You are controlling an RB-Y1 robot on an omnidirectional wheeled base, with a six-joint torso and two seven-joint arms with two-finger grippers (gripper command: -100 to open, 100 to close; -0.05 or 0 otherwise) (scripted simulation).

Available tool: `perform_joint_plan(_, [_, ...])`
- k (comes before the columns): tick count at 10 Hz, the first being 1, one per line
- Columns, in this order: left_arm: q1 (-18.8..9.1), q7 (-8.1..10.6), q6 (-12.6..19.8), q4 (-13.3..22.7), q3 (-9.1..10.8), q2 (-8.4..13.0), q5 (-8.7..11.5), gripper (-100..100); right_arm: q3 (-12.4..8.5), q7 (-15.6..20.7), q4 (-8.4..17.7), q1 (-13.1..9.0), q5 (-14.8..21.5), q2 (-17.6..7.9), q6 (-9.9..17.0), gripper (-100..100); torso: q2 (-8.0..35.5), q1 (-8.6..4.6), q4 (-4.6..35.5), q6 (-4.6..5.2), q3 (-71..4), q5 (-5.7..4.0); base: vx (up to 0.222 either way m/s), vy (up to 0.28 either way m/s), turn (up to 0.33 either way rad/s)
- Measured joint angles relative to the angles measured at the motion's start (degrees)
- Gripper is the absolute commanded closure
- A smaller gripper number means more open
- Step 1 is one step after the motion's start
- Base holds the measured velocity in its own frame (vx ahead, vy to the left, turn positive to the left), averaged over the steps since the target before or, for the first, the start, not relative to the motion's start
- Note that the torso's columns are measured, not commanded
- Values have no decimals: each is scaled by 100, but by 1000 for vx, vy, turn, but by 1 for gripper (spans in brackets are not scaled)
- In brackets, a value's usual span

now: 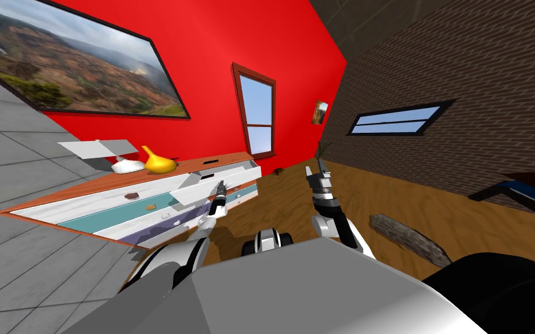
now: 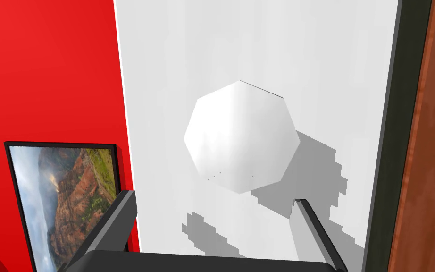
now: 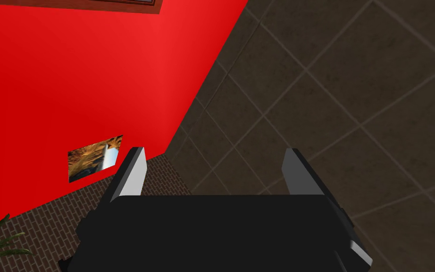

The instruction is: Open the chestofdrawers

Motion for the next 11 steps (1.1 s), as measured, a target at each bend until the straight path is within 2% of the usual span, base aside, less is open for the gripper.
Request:
perform_joint_plan(1, [170, -141, 194, -397, 137, 26, 115, -100, 1, 0, 0, -2, 0, 0, 0, 0, 27, 1, 6, 10, 16, 1, -59, 26, -233])
perform_joint_plan(2, [152, -197, 220, -414, 188, 82, 173, -100, 0, 0, 0, -1, 0, 0, 0, 0, 42, 5, 14, 6, 27, 1, -38, 11, -1])
perform_joint_plan(3, [16, -159, 92, -181, 174, 124, 180, -100, 0, 0, 0, -1, 0, 0, 0, 0, 37, 4, 12, 1, 24, 1, -12, -2, 35])
perform_joint_plan(4, [-8, -138, 43, -83, 173, 139, 183, -100, 0, 0, 0, 0, 0, 0, 0, 0, 28, 2, 8, 1, 18, 1, -52, 7, -393])
perform_joint_plan(5, [-37, -178, 7, 76, 254, 226, 277, -100, 1, 0, 0, -3, 0, 0, 0, 0, 38, 3, 10, 12, 23, 2, -69, 15, -224])
perform_joint_plan(6, [66, -273, 105, -120, 339, 236, 349, -100, 0, 0, 0, -1, 0, 0, 0, 0, 43, 9, 12, -2, 28, 2, -89, 19, -342])
perform_joint_plan(7, [113, -334, 222, -195, 440, 380, 467, -100, 1, 0, 1, -3, 0, 0, 1, 0, 47, 11, 14, 4, 29, 3, -155, 39, -455])
perform_joint_plan(8, [245, -452, 389, -414, 612, 515, 642, -100, 1, 0, 1, -3, 0, 0, 1, 0, 59, 15, 16, 2, 37, 5, -175, 52, -456])
perform_joint_plan(9, [464, -723, 611, -811, 869, 520, 844, -100, 0, 0, 1, -4, 0, -1, 1, 0, 55, 15, 16, 2, 35, 5, -123, 16, -267])
perform_joint_plan(10, [347, -806, 575, -651, 914, 604, 914, -100, 0, 0, 1, -2, 0, 0, 1, 0, 25, 3, 9, 1, 17, 1, -50, -5, -18])
perform_joint_plan(11, [273, -768, 469, -429, 899, 659, 927, -100, 0, 0, 0, 0, 0, 0, 0, 0, 0, -1, 0, -3, 1, 0, -64, -4, -377])
